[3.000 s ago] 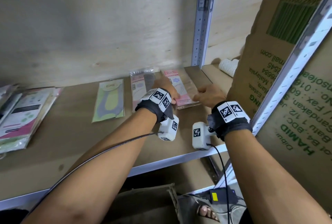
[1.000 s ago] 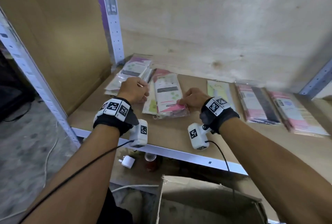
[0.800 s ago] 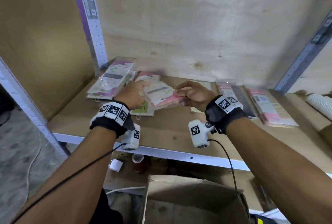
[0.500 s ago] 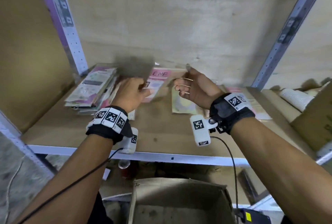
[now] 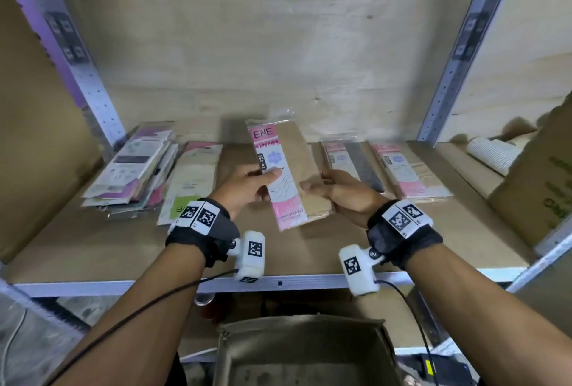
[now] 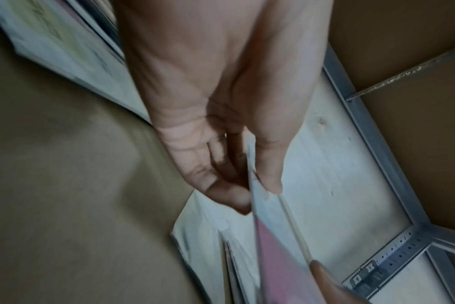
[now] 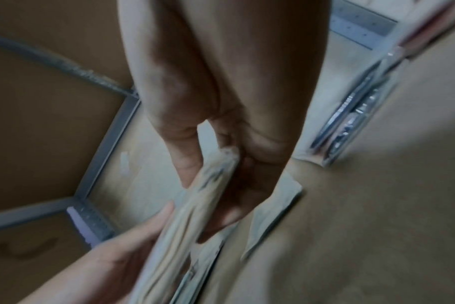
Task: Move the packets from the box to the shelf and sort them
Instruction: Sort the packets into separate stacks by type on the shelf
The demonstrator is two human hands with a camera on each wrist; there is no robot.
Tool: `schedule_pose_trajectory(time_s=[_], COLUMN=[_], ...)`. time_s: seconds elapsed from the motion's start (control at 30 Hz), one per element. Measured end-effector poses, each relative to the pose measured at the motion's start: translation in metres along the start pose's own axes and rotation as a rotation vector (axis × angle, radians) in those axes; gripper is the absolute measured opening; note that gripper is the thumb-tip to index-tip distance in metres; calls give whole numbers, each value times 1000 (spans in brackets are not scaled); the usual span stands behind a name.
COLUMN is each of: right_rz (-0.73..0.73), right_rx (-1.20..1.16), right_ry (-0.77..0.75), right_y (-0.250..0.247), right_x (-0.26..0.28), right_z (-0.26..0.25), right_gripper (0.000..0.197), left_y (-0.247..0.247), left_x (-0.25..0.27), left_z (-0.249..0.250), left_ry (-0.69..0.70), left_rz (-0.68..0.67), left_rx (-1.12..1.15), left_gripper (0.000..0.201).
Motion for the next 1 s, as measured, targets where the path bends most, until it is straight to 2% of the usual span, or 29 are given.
schedule_pose_trajectory(time_s=[0.07,0.17,0.27,0.33,0.43,0.53,0.6,0.73,0.8,0.9,1.0], right_rz=[12,43,-55,-101,-45,56,136,334,417,482,494], right_rx=[-114,34,133,150,145,111,70,-54,-146,-219,-177], right_ry=[-7,-30,-11,12,33,56,54,107,125,94,44], right_y=[-5,-16,-25,-29,-37,-47,-56,-72,-75,-75,-73], right_x=[0,-3,-3,0,3,10,14,20,22,23,26], right_z=[5,5,1,2,4,2,2,9,13,14,14], right_gripper=[23,34,34,30,35,32,37,68,82,74,59], left_y=[4,1,-12,-19,-22,-22,-19,-11,-6,-3,-4], left_x=[-7,-23,-37,-44,-50,-53,-53,-53,-50,-44,-44], left_z=[-1,4,7,3,-6,-13,-15,-17,-19,-25,-29], left_ry=[-21,14,44,56,35,6,-12,-35,-39,-48,-56], left_rz=[20,170,336,398,433,424,414,408,350,180,162], left_rx=[26,101,177,193,154,153,159,114,44,-200,-292], left_gripper=[31,28,26,17,15,17,18,19,19,12,22])
Point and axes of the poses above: each hand's wrist, its own x-axis away from the middle knuckle, its own y-axis out of the palm, z = x × y, the point moved 1 cm from there along -x, towards the middle knuckle, and after that the axes turned 4 degrees about -z, right-handed, at the moved point
